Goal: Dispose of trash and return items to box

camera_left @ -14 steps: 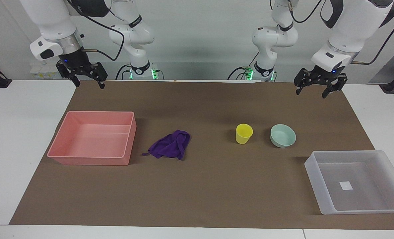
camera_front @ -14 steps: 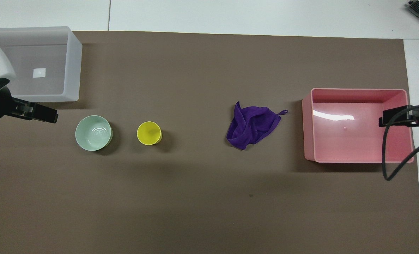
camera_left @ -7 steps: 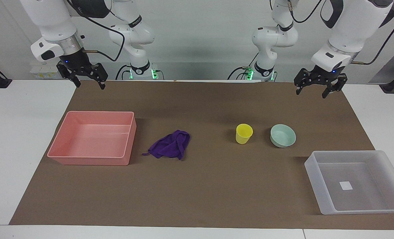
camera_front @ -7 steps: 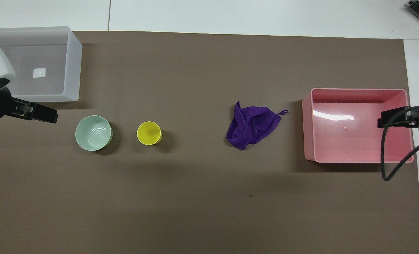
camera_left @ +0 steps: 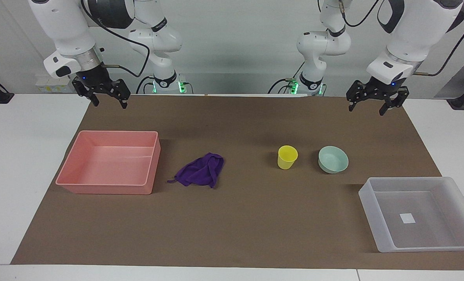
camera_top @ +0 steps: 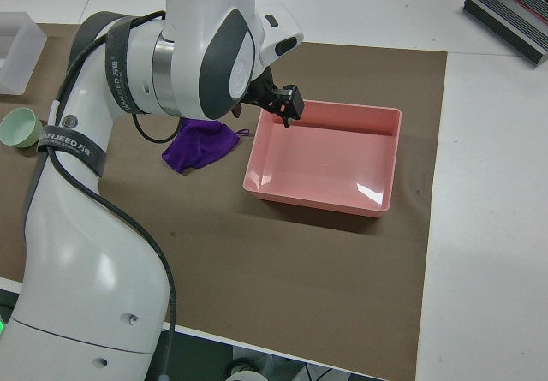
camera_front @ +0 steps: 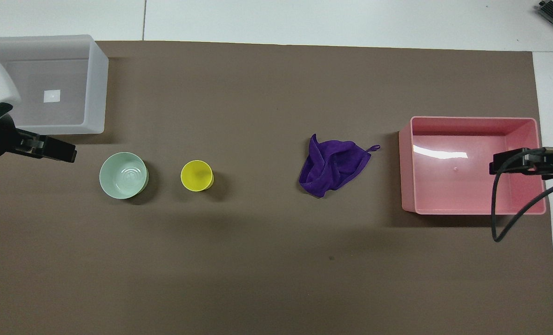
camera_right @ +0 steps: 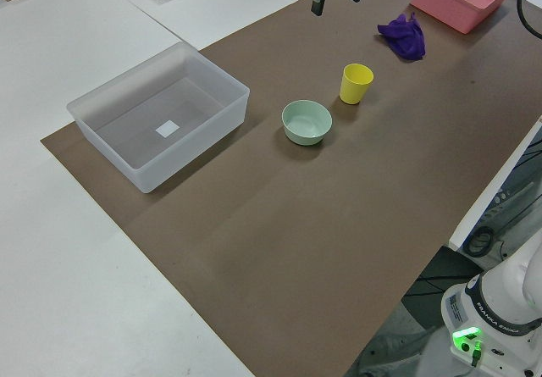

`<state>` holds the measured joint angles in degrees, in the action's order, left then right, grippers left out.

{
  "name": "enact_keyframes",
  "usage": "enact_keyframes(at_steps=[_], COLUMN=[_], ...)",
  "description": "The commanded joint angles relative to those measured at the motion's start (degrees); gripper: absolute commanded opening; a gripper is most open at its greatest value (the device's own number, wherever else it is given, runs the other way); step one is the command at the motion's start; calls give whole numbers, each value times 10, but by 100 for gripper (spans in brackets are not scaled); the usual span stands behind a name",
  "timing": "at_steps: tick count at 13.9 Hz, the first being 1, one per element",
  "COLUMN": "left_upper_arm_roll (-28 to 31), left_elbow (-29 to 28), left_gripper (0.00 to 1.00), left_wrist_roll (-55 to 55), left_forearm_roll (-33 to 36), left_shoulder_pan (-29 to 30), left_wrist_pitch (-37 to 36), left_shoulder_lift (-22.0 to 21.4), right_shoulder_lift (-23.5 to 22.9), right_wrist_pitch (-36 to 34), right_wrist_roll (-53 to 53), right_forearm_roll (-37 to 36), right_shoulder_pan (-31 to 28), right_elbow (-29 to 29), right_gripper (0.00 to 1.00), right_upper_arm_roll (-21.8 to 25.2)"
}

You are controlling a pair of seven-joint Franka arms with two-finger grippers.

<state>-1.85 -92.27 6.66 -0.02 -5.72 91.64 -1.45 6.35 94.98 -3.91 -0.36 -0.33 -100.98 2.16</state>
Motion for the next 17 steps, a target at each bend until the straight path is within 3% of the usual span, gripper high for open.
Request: enact_keyframes(at_steps=[1, 5, 11, 14, 17], left_upper_arm_roll=[3, 3, 3, 3, 3], left_elbow=[2, 2, 2, 2, 2], left_gripper=[100, 100, 100, 100, 100], left_wrist_roll=[4, 3, 4, 4, 4], left_forearm_roll=[7, 7, 7, 7, 7], left_shoulder_pan=[-4, -4, -4, -4, -4], left_wrist_pitch=[-8, -8, -8, -8, -8], left_shoulder_lift=[-1, -1, -1, -1, -1], right_shoulder_lift=[24, 8, -63, -139, -191], right_wrist_pitch=[53, 120, 223, 326, 373], right_wrist_roll=[-7, -27, -84, -158, -167], right_forearm_roll=[10, 10, 10, 10, 12], right_shoulder_pan=[2, 31, 99, 152, 165], right_elbow=[-42, -76, -76, -75, -66], right_gripper=[100, 100, 100, 100, 100], right_upper_arm_roll=[-5, -5, -5, -5, -15])
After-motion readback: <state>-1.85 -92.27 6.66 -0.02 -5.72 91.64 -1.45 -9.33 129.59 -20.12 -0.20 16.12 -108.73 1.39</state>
